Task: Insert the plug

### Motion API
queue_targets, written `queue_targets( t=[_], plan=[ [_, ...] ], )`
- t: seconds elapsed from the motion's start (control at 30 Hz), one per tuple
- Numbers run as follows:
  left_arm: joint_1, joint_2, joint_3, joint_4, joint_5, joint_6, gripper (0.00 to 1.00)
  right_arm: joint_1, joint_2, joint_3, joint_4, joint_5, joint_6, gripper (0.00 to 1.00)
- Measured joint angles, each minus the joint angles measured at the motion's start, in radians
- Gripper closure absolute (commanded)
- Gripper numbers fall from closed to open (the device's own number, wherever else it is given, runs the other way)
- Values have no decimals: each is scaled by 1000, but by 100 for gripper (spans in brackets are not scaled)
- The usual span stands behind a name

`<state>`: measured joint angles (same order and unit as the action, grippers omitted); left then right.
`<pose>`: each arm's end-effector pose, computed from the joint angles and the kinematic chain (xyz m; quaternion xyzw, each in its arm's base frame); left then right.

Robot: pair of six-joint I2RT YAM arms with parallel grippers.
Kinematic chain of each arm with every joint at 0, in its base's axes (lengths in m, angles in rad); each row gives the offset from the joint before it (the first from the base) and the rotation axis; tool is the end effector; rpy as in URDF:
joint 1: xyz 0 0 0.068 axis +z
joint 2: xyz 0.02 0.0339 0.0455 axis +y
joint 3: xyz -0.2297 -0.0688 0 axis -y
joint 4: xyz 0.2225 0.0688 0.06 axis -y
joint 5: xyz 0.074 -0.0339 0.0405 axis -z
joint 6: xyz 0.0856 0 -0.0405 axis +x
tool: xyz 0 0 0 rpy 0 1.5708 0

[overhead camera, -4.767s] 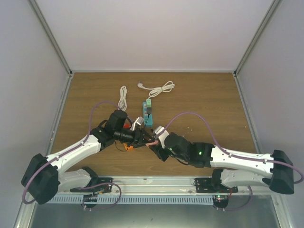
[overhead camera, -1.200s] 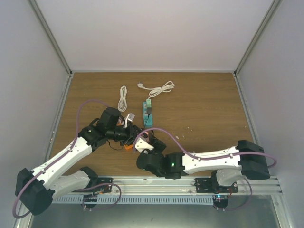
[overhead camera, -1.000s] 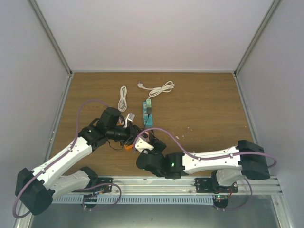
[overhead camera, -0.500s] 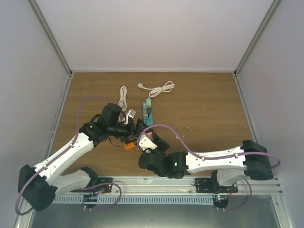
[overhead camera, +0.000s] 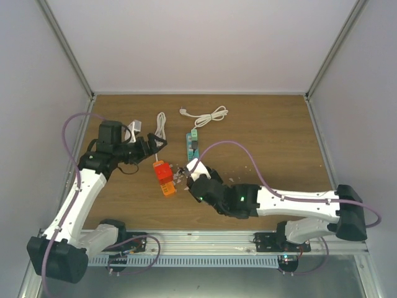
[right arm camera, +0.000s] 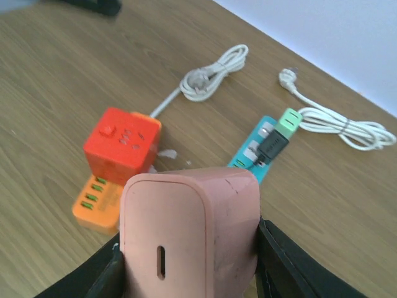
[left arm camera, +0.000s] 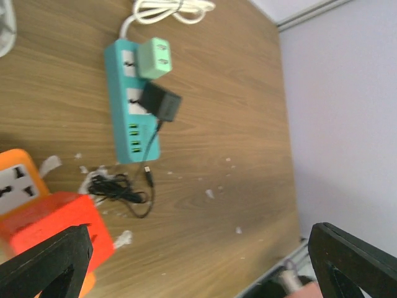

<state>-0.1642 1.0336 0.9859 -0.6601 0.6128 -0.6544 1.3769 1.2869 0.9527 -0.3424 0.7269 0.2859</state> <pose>0.2258 -0.0873 0.2665 -0.0878 0.8708 -0.4100 0.2568 0.1123 0.2766 0.2313 -0.3059 0.8002 0.0826 0.5092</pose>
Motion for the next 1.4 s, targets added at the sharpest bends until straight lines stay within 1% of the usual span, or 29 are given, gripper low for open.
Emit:
queue_targets(
  t=[0.1, 0.2, 0.3, 0.37, 0.47, 0.57, 0.77, 0.83, 1.03, 1.2, 1.4],
  plan=[
    [15, -13, -72, 27, -24, 50, 2, -54, 21, 78, -24, -101, 37, 99],
    [16, -41, -145, 33, -72, 80, 1, -85, 102, 224, -65, -184, 73, 100],
    [17, -84, -159, 37, -170, 95, 1, -107, 214, 359, -104, -266, 101, 100],
    [18, -132, -159, 57, -261, 100, 1, -126, 285, 423, -131, -316, 113, 100],
    [27, -190, -164, 80, -343, 100, 1, -158, 377, 497, -180, -372, 120, 100],
    [31, -229, -185, 105, -392, 96, 1, -184, 462, 582, -232, -412, 125, 100],
    [31, -245, -261, 128, -475, 61, 1, -203, 608, 732, -299, -457, 133, 100],
    [31, -245, -282, 132, -503, 41, 1, -204, 645, 761, -312, -471, 135, 100],
    [31, -251, -329, 144, -575, -6, 1, -212, 692, 772, -342, -502, 142, 100],
    [31, -274, -358, 174, -616, -29, 1, -220, 699, 788, -377, -513, 150, 99],
    [31, -274, -368, 187, -633, -37, 1, -222, 702, 796, -394, -530, 161, 99]
  ],
)
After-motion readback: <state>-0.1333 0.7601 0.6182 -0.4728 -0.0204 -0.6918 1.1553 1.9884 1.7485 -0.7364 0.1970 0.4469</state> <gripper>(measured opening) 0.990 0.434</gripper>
